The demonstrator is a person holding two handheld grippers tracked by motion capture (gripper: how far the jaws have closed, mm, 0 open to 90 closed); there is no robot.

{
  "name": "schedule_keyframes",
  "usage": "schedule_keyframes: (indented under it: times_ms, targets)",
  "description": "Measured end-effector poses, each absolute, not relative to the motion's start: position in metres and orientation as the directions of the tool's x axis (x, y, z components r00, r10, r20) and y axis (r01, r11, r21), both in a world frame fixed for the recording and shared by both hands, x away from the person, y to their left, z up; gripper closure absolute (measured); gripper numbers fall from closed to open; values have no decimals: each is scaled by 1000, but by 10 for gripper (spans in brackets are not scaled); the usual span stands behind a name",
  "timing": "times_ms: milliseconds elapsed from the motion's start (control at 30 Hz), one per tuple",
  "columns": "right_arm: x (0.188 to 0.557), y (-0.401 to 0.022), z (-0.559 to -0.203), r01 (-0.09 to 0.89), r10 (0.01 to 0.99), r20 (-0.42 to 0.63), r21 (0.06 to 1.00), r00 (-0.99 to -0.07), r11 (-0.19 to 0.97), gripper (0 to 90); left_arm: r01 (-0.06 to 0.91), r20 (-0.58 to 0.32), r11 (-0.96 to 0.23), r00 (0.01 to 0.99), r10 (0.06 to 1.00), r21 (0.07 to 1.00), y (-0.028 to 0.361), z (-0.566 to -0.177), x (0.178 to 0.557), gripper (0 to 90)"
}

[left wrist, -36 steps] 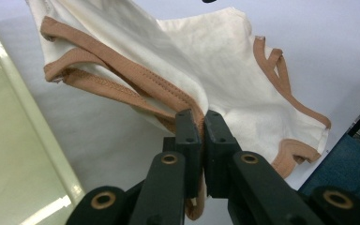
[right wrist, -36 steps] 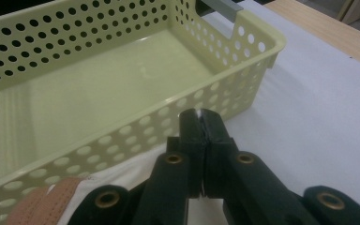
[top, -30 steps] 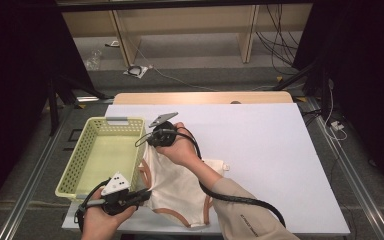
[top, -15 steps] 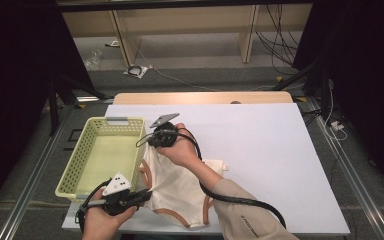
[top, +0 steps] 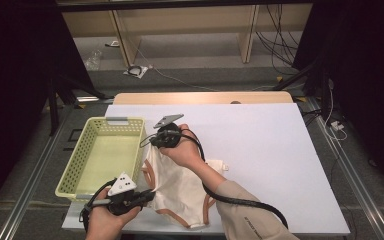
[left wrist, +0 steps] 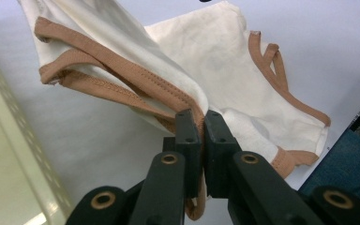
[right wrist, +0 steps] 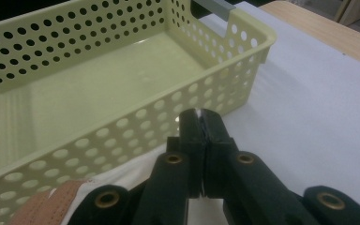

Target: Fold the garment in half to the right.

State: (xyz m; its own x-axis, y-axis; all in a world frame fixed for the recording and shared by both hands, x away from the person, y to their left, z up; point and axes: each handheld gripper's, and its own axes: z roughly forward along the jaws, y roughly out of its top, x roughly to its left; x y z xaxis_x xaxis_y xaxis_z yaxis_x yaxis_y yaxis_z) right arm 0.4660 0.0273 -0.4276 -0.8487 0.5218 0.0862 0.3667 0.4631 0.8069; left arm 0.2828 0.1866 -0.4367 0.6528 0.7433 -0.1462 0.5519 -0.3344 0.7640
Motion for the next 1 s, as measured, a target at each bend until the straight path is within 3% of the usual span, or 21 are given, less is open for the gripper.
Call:
schedule_keyframes:
  times_ms: [1000]
  targets:
    - [465, 2, -428, 383, 542, 103, 816, -834, 433, 895, 537, -130, -368, 679, 722, 759, 170, -435, 286, 855]
